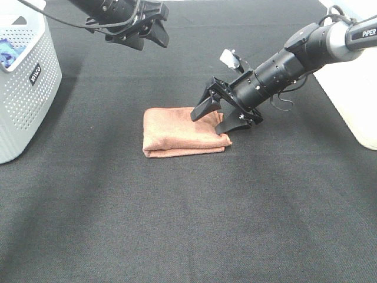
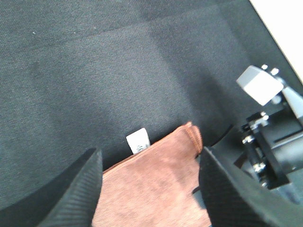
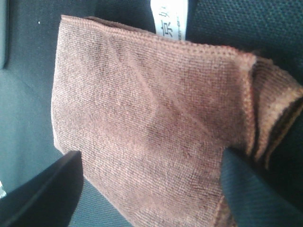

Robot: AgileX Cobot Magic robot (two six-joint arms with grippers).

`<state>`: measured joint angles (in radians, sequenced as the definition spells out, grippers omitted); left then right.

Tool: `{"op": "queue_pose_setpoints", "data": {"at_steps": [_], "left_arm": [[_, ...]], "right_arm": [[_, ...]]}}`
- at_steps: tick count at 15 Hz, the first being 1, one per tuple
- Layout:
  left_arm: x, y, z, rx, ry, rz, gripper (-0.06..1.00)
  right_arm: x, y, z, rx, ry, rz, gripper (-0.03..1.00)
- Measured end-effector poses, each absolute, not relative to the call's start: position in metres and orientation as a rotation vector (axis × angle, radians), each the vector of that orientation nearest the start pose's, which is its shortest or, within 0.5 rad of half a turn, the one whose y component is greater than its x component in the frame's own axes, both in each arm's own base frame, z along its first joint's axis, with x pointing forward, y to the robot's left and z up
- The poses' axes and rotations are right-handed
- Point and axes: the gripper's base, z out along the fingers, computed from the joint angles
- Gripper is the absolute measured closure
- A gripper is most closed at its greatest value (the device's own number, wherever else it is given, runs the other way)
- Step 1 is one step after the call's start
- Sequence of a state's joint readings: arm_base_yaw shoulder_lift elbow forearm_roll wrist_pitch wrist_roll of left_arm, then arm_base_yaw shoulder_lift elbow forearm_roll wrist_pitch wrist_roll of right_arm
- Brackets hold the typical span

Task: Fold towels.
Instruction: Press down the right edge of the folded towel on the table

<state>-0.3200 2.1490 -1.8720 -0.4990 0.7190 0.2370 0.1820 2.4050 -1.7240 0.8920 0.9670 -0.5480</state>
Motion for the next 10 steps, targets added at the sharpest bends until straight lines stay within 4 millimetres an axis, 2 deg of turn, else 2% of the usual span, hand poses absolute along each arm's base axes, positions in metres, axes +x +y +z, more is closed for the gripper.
{"op": "queue_pose_setpoints", "data": {"at_steps": [2, 4, 6, 7, 10], "left_arm": [[0.459, -0.181, 0.246, 0.390, 2.443, -0.564, 0.37], [0.456, -0.181, 0.245, 0.412, 2.473, -0.561, 0.37], [0.450, -0.176, 0.253, 0.482, 2.498, -0.493, 0.37], [0.450, -0.176, 0.253, 0.482, 2.498, -0.493, 0.37], [0.432, -0.164, 0.274, 0.584, 2.569, -0.376, 0.37]], "right_arm": [[0.453, 0.141, 0.099, -0.326, 2.802, 1.007, 0.21], [0.453, 0.135, 0.106, -0.362, 2.827, 0.889, 0.21], [0.453, 0.125, 0.120, -0.383, 2.857, 0.707, 0.21], [0.453, 0.125, 0.120, -0.383, 2.857, 0.707, 0.21], [0.447, 0.120, 0.160, -0.371, 2.846, 0.638, 0.21]]}}
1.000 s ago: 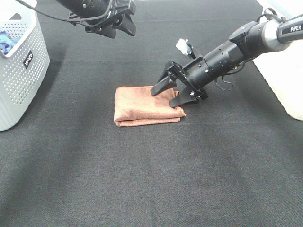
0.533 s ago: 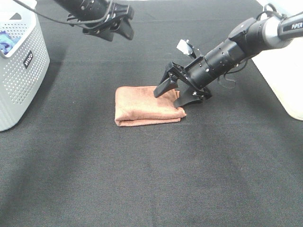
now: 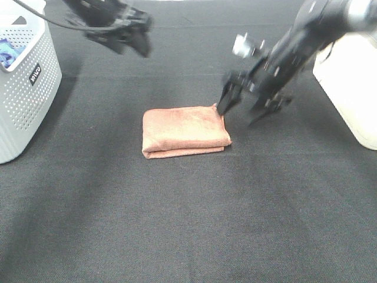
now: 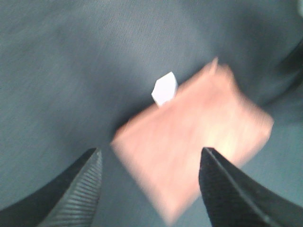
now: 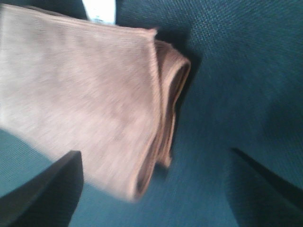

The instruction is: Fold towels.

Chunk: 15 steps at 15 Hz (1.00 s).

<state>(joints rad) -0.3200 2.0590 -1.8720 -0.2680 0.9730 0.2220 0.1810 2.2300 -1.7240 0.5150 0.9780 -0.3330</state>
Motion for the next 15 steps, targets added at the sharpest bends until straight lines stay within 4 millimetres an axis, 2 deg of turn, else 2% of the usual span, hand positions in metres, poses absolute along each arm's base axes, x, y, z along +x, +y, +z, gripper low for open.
{"op": "queue_pose_setpoints", "data": {"at_steps": [2, 5, 6, 8, 9, 10, 11, 12, 13, 14, 15], "left_arm": [[0.418, -0.155, 0.295, 0.548, 2.627, -0.311, 0.37], [0.382, -0.132, 0.351, 0.475, 2.616, -0.169, 0.37], [0.368, -0.123, 0.364, 0.454, 2.605, -0.110, 0.37], [0.332, -0.105, 0.378, 0.410, 2.608, -0.033, 0.37], [0.307, -0.096, 0.385, 0.387, 2.599, -0.027, 0.37], [0.280, -0.086, 0.388, 0.362, 2.593, -0.030, 0.37], [0.244, -0.074, 0.387, 0.324, 2.572, -0.045, 0.37], [0.217, -0.065, 0.388, 0.311, 2.538, -0.057, 0.37], [0.204, -0.061, 0.385, 0.310, 2.530, -0.059, 0.37], [0.168, -0.049, 0.376, 0.303, 2.509, -0.065, 0.37], [0.147, -0.042, 0.367, 0.301, 2.497, -0.068, 0.37]], "right_arm": [[0.433, 0.116, 0.204, -0.349, 2.857, 0.628, 0.21], [0.406, 0.103, 0.266, -0.334, 2.821, 0.492, 0.21], [0.396, 0.099, 0.281, -0.321, 2.808, 0.447, 0.21], [0.362, 0.087, 0.317, -0.305, 2.760, 0.360, 0.21], [0.344, 0.082, 0.331, -0.294, 2.737, 0.340, 0.21], [0.324, 0.078, 0.342, -0.298, 2.715, 0.323, 0.21], [0.303, 0.073, 0.347, -0.299, 2.708, 0.317, 0.21], [0.266, 0.066, 0.353, -0.301, 2.686, 0.310, 0.21], [0.253, 0.064, 0.353, -0.301, 2.682, 0.309, 0.21], [0.221, 0.058, 0.346, -0.301, 2.687, 0.306, 0.21], [0.198, 0.053, 0.341, -0.301, 2.685, 0.298, 0.21]]}}
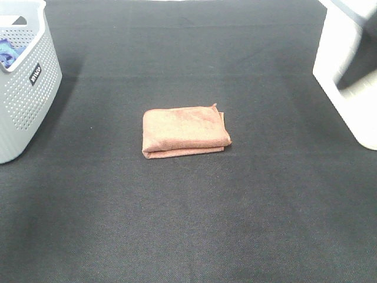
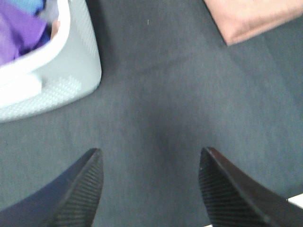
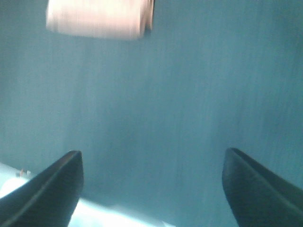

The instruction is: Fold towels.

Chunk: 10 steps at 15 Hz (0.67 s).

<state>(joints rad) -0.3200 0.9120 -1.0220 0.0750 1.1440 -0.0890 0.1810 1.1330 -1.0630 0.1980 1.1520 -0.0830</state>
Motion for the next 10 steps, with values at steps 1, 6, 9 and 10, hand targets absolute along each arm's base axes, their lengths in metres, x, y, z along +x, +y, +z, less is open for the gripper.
{"op": "queue_pose_setpoints", "data": {"at_steps": [1, 6, 9, 10], "left_arm": [[0.123, -0.034, 0.359, 0.297, 2.469, -0.075, 0.37], [0.047, -0.010, 0.307, 0.278, 2.367, -0.118, 0.37], [0.022, -0.002, 0.295, 0.279, 2.260, -0.137, 0.37], [0.018, -0.001, 0.295, 0.305, 2.229, -0.129, 0.37]], "right_arm": [[0.176, 0.048, 0.336, -0.302, 2.671, 0.292, 0.21], [0.095, 0.030, 0.305, -0.312, 2.589, 0.239, 0.21], [0.057, 0.020, 0.290, -0.317, 2.479, 0.187, 0.21], [0.046, 0.018, 0.288, -0.318, 2.417, 0.184, 0.21]]}}
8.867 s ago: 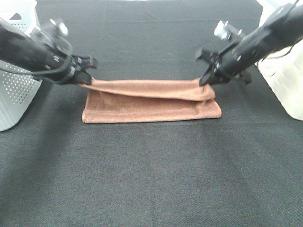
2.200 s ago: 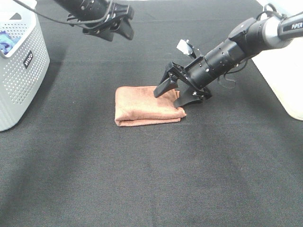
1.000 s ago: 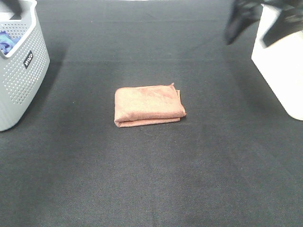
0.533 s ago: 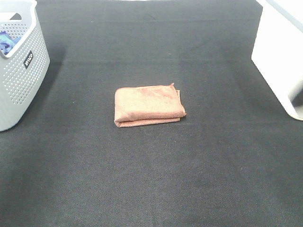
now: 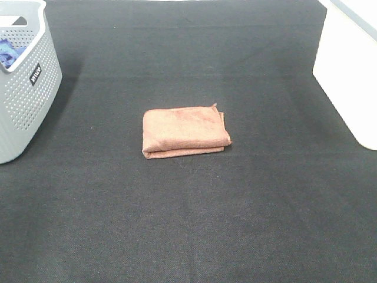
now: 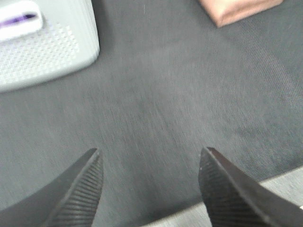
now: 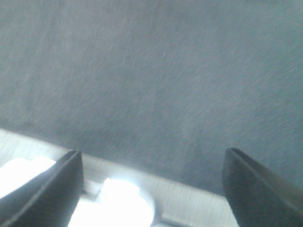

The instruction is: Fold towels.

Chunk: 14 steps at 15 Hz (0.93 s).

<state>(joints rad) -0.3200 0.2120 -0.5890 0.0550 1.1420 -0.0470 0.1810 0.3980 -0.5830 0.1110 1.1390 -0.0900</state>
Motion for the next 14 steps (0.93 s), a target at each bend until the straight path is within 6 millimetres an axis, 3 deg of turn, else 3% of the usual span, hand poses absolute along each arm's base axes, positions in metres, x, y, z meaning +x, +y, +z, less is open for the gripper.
{"op": "queue_pose_setpoints", "data": {"at_steps": [4, 9, 14], "left_arm": [[0.024, -0.005, 0.283, 0.402, 2.187, -0.111, 0.37], [0.023, -0.016, 0.275, 0.584, 2.172, -0.187, 0.37], [0.022, -0.017, 0.275, 0.602, 2.167, -0.185, 0.37]], "right_arm": [[0.025, 0.014, 0.278, -0.352, 2.232, 0.161, 0.21], [0.025, 0.014, 0.278, -0.354, 2.228, 0.160, 0.21], [0.025, 0.014, 0.278, -0.357, 2.227, 0.159, 0.21]]}}
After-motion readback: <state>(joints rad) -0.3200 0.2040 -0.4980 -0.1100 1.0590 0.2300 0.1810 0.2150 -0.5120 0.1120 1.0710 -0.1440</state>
